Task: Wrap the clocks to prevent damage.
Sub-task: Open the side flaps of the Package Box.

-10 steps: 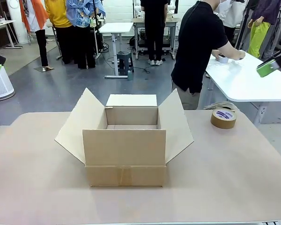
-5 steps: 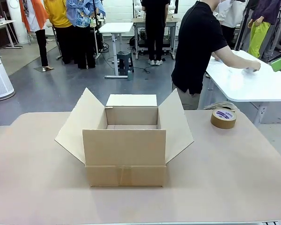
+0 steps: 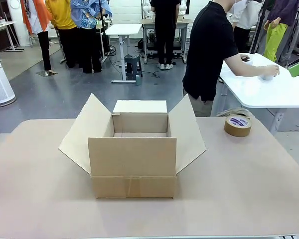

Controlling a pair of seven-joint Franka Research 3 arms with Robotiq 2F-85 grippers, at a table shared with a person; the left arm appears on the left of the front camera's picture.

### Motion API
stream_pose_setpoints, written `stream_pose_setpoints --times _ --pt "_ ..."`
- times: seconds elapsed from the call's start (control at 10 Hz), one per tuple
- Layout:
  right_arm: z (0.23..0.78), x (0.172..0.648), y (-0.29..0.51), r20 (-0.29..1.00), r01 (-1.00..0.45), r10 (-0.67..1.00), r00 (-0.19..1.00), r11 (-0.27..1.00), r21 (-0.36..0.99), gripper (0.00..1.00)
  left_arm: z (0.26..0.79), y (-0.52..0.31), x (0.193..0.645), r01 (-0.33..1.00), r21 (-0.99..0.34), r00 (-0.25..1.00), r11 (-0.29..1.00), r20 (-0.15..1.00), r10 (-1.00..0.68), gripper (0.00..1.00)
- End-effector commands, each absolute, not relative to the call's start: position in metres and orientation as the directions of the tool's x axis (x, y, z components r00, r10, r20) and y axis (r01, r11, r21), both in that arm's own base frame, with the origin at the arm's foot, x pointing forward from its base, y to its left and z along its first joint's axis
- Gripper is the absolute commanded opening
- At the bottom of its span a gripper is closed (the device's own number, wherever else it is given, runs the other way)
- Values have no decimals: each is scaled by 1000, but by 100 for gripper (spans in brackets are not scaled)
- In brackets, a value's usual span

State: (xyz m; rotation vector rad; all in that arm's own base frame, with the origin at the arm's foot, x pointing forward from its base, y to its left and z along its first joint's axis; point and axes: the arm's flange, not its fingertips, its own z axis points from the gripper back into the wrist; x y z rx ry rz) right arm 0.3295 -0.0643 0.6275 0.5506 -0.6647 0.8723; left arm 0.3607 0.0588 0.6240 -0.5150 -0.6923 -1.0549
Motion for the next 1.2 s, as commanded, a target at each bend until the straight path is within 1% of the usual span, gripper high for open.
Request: stream_pose_setpoints --times 0.0,0.1,0.2,0.3,0.4,0.5,0.6,1.1 --pt "627 328 -64 745 -855 521 416 502 126 41 627 61 359 925 -39 285 379 730 -621 40" --pt "628 327 -63 736 -858 539 409 502 109 0 626 62 357 921 -32 291 388 717 -633 0" --pt "629 327 -62 734 -857 541 411 504 109 0 626 63 356 922 -31 290 386 716 -635 35" --pt "628 327 -61 733 -857 541 412 504 109 0 627 65 358 925 -31 286 380 714 -639 0" --pt "628 327 -62 727 -857 546 415 503 112 14 625 67 355 923 -32 287 382 720 -632 0" --pt "629 327 -62 728 -858 545 416 501 114 4 626 68 356 925 -33 286 379 718 -634 0" --pt "629 327 -61 727 -859 548 414 499 113 0 626 66 357 926 -33 285 376 717 -636 0" --pt "627 326 -62 716 -870 571 401 482 103 0 626 64 357 920 -29 294 391 712 -638 0"
